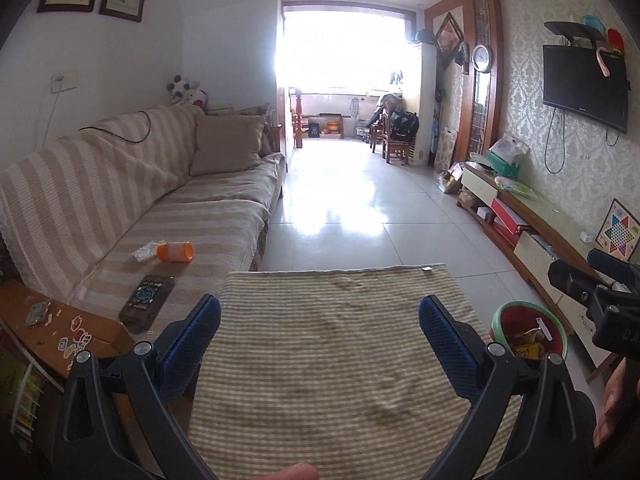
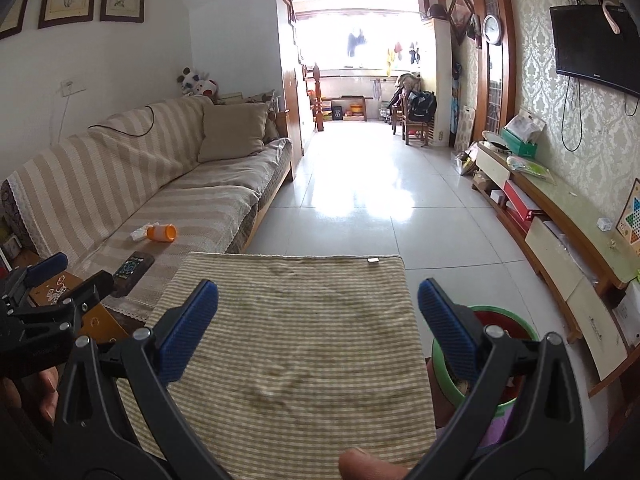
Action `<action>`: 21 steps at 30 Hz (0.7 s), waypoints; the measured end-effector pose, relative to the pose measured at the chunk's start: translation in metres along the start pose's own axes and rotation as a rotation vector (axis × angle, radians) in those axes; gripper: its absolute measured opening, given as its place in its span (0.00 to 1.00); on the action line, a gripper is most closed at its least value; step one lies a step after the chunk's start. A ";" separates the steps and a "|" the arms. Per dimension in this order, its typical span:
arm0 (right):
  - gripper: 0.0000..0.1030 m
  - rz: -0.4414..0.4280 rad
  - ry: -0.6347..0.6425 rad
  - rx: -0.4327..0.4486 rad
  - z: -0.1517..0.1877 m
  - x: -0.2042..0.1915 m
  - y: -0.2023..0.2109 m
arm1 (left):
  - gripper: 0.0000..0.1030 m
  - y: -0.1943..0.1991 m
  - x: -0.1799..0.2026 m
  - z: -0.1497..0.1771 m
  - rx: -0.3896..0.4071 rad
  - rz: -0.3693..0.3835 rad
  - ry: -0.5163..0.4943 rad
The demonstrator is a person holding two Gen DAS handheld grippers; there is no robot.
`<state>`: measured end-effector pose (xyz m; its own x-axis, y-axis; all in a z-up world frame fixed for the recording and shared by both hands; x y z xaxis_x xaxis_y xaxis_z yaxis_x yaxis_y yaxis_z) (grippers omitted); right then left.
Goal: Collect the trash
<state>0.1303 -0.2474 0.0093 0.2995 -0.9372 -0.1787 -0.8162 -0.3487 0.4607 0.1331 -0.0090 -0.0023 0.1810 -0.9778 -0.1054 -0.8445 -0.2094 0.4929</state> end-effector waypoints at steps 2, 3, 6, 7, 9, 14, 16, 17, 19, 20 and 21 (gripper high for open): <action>0.95 -0.006 0.011 0.006 -0.001 -0.008 0.003 | 0.92 0.006 -0.007 0.000 0.011 0.009 0.032; 0.95 -0.006 0.013 0.004 -0.001 -0.011 0.003 | 0.92 0.009 -0.011 0.000 0.017 0.008 0.043; 0.95 0.001 0.020 0.003 0.001 -0.017 0.006 | 0.92 0.017 -0.016 0.001 0.032 -0.013 0.053; 0.95 0.003 0.022 0.001 0.002 -0.019 0.006 | 0.92 0.020 -0.017 0.004 0.035 -0.015 0.053; 0.95 -0.001 0.025 -0.005 0.004 -0.022 0.007 | 0.92 0.023 -0.018 0.005 0.037 -0.018 0.053; 0.95 -0.018 0.035 -0.003 0.007 -0.029 0.009 | 0.92 0.034 -0.015 0.002 0.049 0.001 0.049; 0.95 -0.020 0.038 -0.002 0.008 -0.031 0.011 | 0.92 0.038 -0.015 0.003 0.054 -0.001 0.043; 0.95 -0.020 0.039 -0.002 0.008 -0.032 0.012 | 0.92 0.039 -0.014 0.003 0.055 0.001 0.044; 0.95 -0.020 0.041 0.000 0.008 -0.033 0.014 | 0.92 0.041 -0.014 0.003 0.055 0.001 0.046; 0.95 -0.020 0.040 0.000 0.008 -0.033 0.014 | 0.92 0.042 -0.014 0.003 0.056 -0.001 0.046; 0.95 -0.020 0.040 -0.001 0.008 -0.033 0.014 | 0.92 0.042 -0.015 0.003 0.057 -0.001 0.049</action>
<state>0.1050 -0.2213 0.0143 0.3353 -0.9295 -0.1534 -0.8091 -0.3676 0.4586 0.0932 -0.0031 0.0177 0.2057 -0.9766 -0.0625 -0.8711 -0.2118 0.4430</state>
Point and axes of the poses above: each gripper's, at about its wrist camera, not at the fingertips, and y roughly against the way its jaws point, x to its right, z to its underside, the point moved 7 cm from there along -y, roughly the way its jaws point, and after that the axes turned 13 degrees about -z, right-handed, at the moved point
